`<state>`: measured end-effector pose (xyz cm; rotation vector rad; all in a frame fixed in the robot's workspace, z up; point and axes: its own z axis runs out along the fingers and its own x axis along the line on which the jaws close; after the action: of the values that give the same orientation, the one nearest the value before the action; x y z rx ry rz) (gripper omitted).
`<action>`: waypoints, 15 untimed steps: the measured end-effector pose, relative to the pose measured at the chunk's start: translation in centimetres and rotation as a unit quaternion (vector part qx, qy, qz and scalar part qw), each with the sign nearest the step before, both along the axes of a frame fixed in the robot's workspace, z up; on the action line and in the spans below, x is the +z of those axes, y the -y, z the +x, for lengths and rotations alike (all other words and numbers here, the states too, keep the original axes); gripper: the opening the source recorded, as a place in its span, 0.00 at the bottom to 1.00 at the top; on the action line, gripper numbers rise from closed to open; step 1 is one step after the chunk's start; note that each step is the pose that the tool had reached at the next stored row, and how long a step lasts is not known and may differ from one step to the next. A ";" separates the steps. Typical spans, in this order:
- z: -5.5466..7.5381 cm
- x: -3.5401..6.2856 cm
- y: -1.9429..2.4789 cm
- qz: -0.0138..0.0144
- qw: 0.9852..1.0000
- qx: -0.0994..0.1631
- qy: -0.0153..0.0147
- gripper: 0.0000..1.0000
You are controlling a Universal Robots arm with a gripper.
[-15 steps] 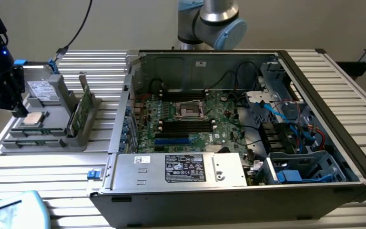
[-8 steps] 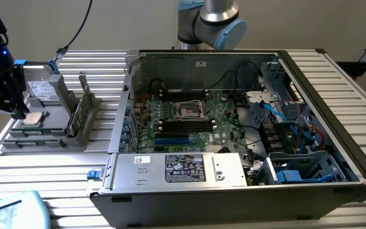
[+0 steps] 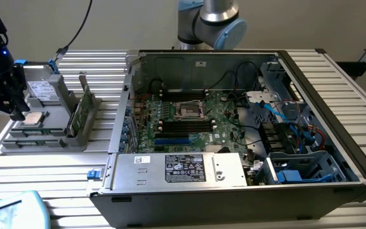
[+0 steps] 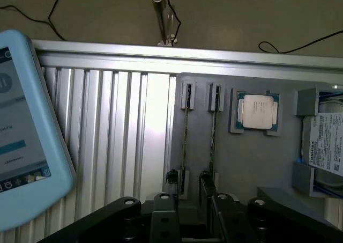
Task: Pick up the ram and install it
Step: 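Pick up the ram and move it above insertion slot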
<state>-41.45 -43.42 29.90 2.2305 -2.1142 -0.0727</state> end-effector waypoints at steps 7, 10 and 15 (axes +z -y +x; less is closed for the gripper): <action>0.0 -1.03 0.00 0.000 1.000 0.001 0.000 0.33; -0.1 -1.57 0.00 0.000 1.000 0.002 0.000 0.33; -0.2 -2.48 0.00 0.000 1.000 0.005 0.000 0.33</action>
<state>-41.63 -43.42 27.42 2.2403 -2.1035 -0.0722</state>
